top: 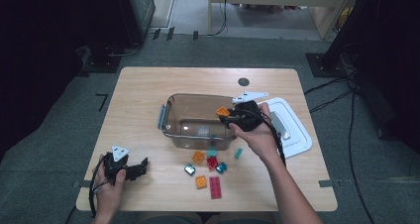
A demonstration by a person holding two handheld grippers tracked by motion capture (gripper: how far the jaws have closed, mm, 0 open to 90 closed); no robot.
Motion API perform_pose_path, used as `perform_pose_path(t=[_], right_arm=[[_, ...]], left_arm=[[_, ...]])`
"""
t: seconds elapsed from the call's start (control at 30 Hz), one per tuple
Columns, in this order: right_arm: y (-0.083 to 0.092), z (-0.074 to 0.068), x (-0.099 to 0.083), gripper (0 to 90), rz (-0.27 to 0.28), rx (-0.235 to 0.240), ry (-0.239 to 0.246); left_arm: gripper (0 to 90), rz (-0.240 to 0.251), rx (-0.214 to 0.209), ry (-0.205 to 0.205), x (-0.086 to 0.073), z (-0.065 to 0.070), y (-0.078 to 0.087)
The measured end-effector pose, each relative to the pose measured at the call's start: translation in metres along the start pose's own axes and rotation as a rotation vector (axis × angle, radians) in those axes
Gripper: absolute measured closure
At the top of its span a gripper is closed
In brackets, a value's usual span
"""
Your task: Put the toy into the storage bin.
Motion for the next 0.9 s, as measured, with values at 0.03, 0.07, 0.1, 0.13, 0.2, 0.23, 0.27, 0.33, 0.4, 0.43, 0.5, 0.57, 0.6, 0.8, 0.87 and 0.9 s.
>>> perform_pose_path(t=[0.03, 0.07, 0.1, 0.13, 0.2, 0.23, 0.27, 0.33, 0.4, 0.43, 0.5, 0.57, 0.6, 0.8, 0.87, 0.9], right_arm=[[-0.003, 0.000, 0.000, 60.3, -0.008, 0.003, -0.002], [-0.009, 0.000, 0.000, 60.2, -0.019, 0.006, -0.001], [-0.013, 0.000, 0.000, 60.3, -0.031, 0.008, 0.003], [-0.018, 0.000, 0.000, 60.2, -0.045, 0.010, 0.005], [-0.025, -0.001, -0.001, 60.2, -0.066, 0.013, 0.000], [-0.028, -0.001, -0.001, 60.2, -0.078, 0.016, 0.002], [-0.031, -0.001, -0.001, 60.2, -0.089, 0.017, 0.000], [-0.037, -0.002, -0.003, 60.2, -0.123, 0.033, -0.002], [-0.043, -0.003, -0.004, 60.0, -0.151, 0.042, 0.009], [-0.044, -0.004, -0.005, 59.8, -0.156, 0.048, 0.007], [-0.046, -0.005, -0.006, 57.1, -0.163, 0.065, 0.002], [-0.045, -0.006, -0.005, 52.8, -0.155, 0.080, -0.002], [-0.044, -0.006, -0.004, 50.9, -0.149, 0.089, -0.006], [-0.030, -0.002, 0.000, 33.6, -0.095, 0.081, -0.030], [-0.022, -0.002, 0.000, 24.0, -0.077, 0.067, -0.019], [-0.018, -0.002, 0.000, 19.5, -0.072, 0.052, -0.018]], left_arm=[[7.3, 0.000, -0.001, 0.000, 0.000, 0.000, 0.000], [7.3, 0.000, -0.001, -0.001, 0.000, 0.000, 0.000], [7.3, -0.001, -0.001, -0.003, 0.000, 0.000, 0.000], [7.3, -0.002, 0.000, -0.003, 0.000, 0.000, 0.000], [7.3, -0.001, 0.000, -0.002, 0.000, 0.000, 0.000], [7.3, -0.001, 0.000, -0.002, 0.000, 0.000, 0.000], [7.3, -0.001, 0.000, -0.001, 0.000, 0.000, 0.000], [7.3, -0.001, -0.001, -0.001, 0.000, 0.000, 0.000], [7.3, -0.001, 0.000, -0.001, 0.000, 0.000, 0.000], [7.3, -0.001, 0.000, -0.001, 0.000, 0.000, 0.000], [7.3, -0.001, 0.000, -0.001, 0.000, 0.000, 0.000], [7.3, -0.001, -0.001, -0.002, 0.000, 0.000, 0.000], [7.3, -0.001, 0.000, -0.001, 0.000, 0.000, 0.000], [7.3, -0.001, 0.000, -0.002, 0.000, 0.000, 0.000], [7.3, -0.001, 0.000, -0.004, 0.000, 0.000, 0.000], [7.3, -0.002, -0.001, -0.003, 0.000, 0.000, 0.000]])
Point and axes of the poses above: each handheld gripper's, and its own axes: y roughly backward along the jaws, x roughly out of its top, z roughly to its right, the point moved 6 cm from there along -y, roughly forward along the jaws, and after that the axes turned 12 degrees about y, right-handed, at the moved point
